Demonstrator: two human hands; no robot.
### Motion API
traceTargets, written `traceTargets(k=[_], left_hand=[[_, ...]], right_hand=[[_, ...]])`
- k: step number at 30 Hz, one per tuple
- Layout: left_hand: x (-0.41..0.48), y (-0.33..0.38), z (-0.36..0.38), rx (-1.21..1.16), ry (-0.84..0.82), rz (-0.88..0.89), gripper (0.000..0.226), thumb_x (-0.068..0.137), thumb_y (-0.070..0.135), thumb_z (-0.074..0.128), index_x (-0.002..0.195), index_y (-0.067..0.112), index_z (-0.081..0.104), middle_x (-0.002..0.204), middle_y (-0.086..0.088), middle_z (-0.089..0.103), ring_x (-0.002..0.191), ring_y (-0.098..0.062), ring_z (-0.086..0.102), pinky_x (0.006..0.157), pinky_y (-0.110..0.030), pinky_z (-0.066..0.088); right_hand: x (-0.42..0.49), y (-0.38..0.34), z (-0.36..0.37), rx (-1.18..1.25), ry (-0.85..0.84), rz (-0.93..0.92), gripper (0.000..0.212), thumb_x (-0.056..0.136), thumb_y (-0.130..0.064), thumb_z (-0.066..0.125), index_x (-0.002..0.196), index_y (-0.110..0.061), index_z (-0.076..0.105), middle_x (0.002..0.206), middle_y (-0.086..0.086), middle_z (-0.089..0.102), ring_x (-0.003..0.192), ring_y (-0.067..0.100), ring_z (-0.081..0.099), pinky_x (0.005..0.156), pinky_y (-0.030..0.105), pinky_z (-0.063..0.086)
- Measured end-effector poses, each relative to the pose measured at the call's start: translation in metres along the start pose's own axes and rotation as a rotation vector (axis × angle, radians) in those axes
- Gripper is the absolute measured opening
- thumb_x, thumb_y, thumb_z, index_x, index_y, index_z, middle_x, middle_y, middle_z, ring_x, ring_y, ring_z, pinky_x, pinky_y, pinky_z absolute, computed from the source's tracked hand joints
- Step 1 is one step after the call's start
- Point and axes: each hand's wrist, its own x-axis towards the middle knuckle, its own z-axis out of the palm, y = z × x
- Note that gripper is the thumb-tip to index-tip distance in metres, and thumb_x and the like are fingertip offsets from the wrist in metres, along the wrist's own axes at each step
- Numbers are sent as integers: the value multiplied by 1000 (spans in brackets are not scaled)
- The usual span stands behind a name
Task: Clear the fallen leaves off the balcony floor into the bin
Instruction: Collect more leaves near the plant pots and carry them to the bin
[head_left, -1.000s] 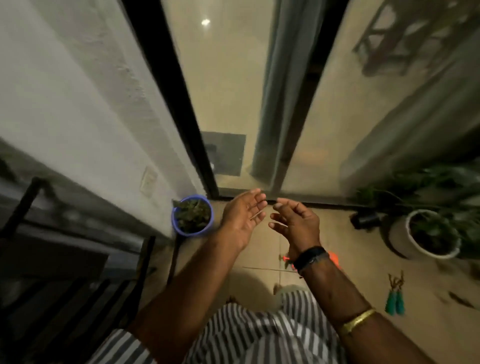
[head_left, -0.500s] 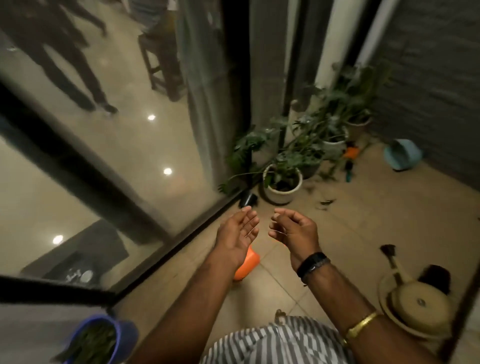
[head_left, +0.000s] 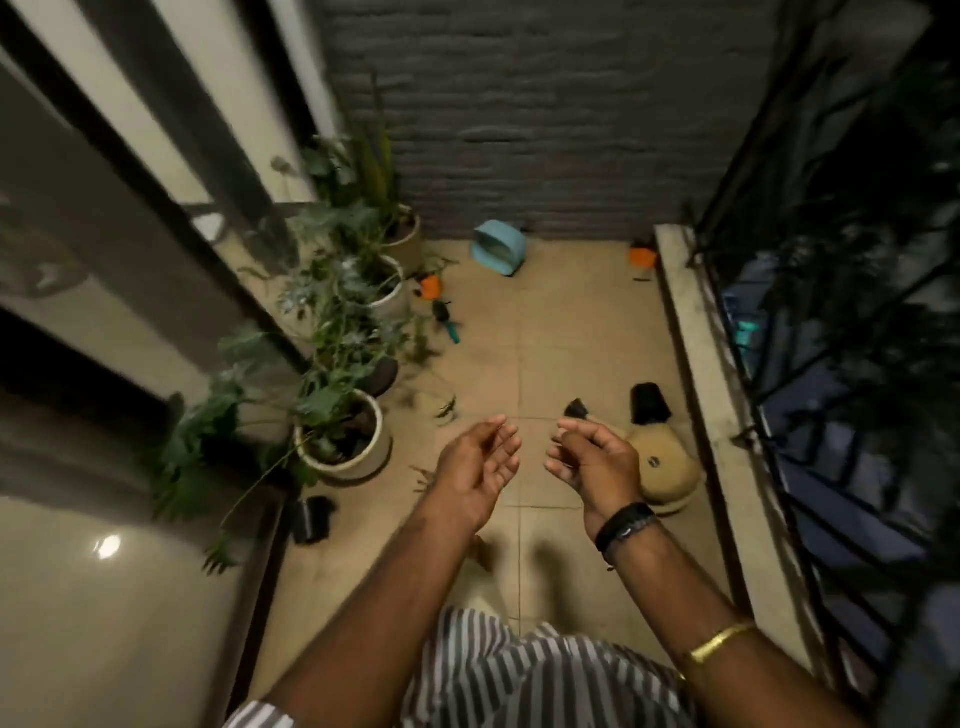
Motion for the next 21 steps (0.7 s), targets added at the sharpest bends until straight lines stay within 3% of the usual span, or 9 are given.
traceTargets(k=[7, 13, 17, 21], left_hand=[[75, 18, 86, 248, -110, -190, 11, 96, 15, 56, 101, 12, 66, 92, -3, 69, 82, -15, 66, 67, -26, 49], [126, 14, 158, 476, -167, -336, 15, 98, 17, 54, 104, 12, 67, 96, -4, 71, 84, -15, 67, 68, -26, 51], [160, -9, 206, 583, -160, -406, 16, 99, 18, 54, 106, 13, 67, 91, -1, 72, 80, -13, 67, 64, -25, 52], [192, -43, 253, 592, -120, -459, 18, 100, 16, 51, 96, 12, 68, 84, -1, 73, 79, -13, 68, 59, -25, 52]], right_hand=[[66, -37, -24, 184, 257, -37, 17, 90, 4, 63, 106, -2, 68, 96, 17, 69, 83, 24, 66, 72, 33, 61], [111, -53, -47, 343, 488, -17, 18, 89, 4, 66, 101, -7, 72, 100, 16, 73, 89, 26, 70, 67, 29, 58], [135, -61, -79, 385, 629, -23, 20, 87, 5, 66, 107, 1, 70, 97, 16, 72, 84, 26, 70, 57, 24, 56], [173, -67, -118, 419, 651, -4, 22, 86, 7, 67, 107, 6, 69, 89, 22, 68, 61, 16, 69, 51, 21, 53]])
